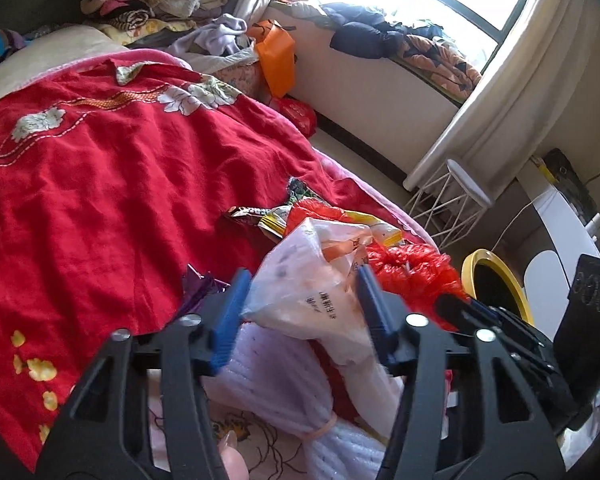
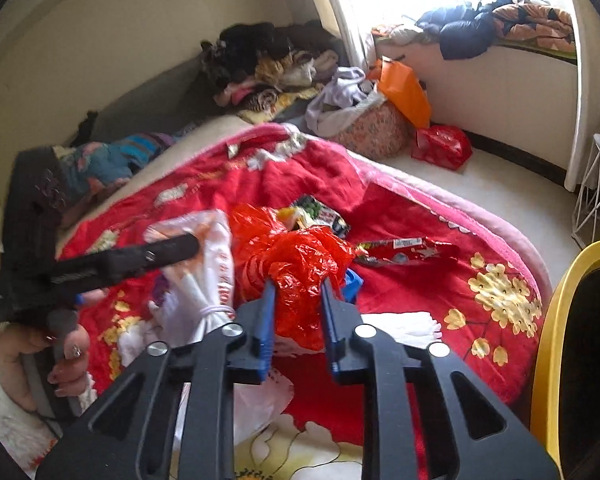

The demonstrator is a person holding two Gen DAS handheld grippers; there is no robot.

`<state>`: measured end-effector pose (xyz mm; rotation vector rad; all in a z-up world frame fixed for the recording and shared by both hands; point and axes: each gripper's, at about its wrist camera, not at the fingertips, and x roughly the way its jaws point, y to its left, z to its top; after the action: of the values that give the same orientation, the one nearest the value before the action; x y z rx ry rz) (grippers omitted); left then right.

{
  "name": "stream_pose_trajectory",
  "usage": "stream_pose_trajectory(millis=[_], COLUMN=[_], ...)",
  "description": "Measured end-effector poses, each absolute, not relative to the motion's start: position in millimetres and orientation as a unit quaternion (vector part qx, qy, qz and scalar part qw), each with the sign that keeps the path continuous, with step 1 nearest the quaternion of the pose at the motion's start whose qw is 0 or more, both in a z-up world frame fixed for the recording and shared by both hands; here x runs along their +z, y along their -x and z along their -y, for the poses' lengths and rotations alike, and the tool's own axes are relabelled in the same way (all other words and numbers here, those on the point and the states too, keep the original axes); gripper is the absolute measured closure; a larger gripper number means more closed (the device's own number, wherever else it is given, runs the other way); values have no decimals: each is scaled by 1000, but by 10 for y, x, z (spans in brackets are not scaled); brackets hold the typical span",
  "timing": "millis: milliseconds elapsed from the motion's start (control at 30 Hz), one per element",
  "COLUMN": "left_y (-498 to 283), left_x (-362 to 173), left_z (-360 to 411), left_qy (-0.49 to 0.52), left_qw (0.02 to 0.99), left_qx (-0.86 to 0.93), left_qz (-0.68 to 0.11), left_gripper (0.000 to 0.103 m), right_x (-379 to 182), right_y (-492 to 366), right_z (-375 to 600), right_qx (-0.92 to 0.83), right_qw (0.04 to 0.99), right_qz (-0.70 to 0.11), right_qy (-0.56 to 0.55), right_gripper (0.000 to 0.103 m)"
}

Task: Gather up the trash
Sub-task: 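Grasp the white plastic bag with the left tool while the right tool grasps the red bag, then carry both held bags over the yellow-rimmed trash bin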

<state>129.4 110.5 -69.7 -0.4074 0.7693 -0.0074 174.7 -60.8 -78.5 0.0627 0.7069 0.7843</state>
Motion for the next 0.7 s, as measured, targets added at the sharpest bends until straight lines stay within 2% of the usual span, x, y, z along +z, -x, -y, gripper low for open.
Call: stream_pose_trajectory(millis=[233, 700], left_y=[-1231, -1101], left_x=[-521, -75], left_z=[-992, -723], left_qy=[188, 168], left_qw=[921, 941], left_qx=[-16, -37], left_qz=[-341, -291], left_gripper=[71, 72], right_x=[-667, -317], right_y=[-1644, -1477], right_z=[815, 1343], right_qx=[371, 324], right_qw=[871, 912], right_qz=[-314, -237], right_qy=[-66, -85], right_gripper=[91, 93])
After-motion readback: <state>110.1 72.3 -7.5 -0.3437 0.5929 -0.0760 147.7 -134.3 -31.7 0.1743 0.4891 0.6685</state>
